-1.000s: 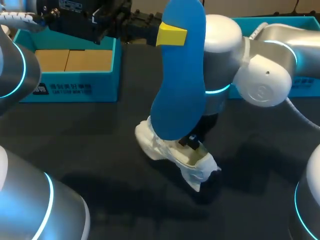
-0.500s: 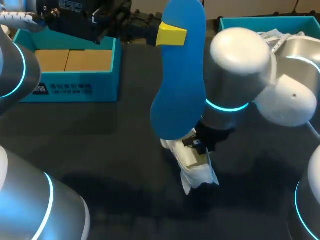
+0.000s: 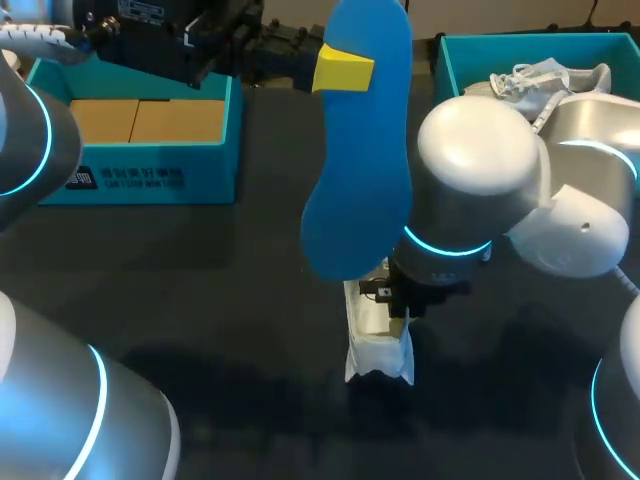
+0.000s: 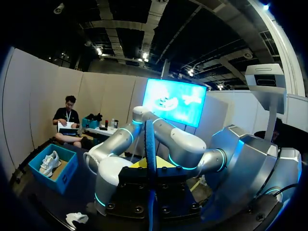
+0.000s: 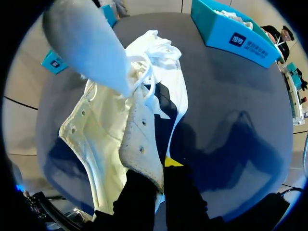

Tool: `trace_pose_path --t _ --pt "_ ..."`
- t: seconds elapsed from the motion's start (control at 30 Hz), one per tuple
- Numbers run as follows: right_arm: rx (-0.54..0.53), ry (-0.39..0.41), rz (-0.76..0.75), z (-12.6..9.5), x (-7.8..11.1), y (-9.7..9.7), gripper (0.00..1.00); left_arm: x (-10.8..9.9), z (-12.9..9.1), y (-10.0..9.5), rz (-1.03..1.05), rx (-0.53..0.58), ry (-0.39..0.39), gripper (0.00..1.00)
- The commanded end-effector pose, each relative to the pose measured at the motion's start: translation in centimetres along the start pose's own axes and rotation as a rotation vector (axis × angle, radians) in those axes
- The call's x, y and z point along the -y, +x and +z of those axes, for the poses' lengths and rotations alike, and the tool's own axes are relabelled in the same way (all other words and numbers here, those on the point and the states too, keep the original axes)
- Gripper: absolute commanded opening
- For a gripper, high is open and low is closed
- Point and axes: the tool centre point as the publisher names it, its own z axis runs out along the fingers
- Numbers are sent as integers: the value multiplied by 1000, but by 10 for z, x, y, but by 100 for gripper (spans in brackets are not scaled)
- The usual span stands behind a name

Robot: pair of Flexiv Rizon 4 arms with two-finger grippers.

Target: Take the shoe out of the shoebox, open the shoe tongue, remove and reinsert the insole, then place the shoe into the shoebox

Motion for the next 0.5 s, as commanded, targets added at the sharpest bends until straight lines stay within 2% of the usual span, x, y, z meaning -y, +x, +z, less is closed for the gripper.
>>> trace_pose_path --t 0.03,0.5 --pt "-6 14 -14 12 -2 6 0 -1 1 -1 1 -1 0 0" --pt "-60 54 -36 40 2 10 0 -1 1 -1 1 -1 0 0"
